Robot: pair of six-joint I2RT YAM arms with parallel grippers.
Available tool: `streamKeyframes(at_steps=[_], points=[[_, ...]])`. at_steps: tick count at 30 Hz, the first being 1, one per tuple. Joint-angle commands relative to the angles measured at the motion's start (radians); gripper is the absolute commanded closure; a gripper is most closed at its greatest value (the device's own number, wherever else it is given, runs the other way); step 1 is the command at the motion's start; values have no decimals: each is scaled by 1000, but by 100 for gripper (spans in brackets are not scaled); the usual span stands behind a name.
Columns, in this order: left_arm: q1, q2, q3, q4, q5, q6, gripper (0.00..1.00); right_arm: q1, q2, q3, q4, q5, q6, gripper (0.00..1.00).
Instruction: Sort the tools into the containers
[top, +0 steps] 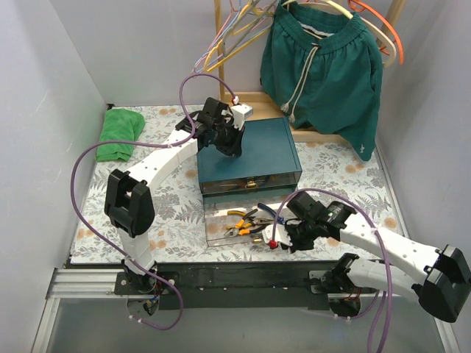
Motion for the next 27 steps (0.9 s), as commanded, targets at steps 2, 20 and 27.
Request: streamKeyframes(at_steps=[2,20,27], points=[[4,21,-39,-90,-23,-15,100,106,-5,-111,305,292,144,99],[4,43,-62,-141,15,8,100,153,45,-316,1264,626,142,99],[4,83,-63,-193,64,39,100,156,140,-320,1473,623,46,99]])
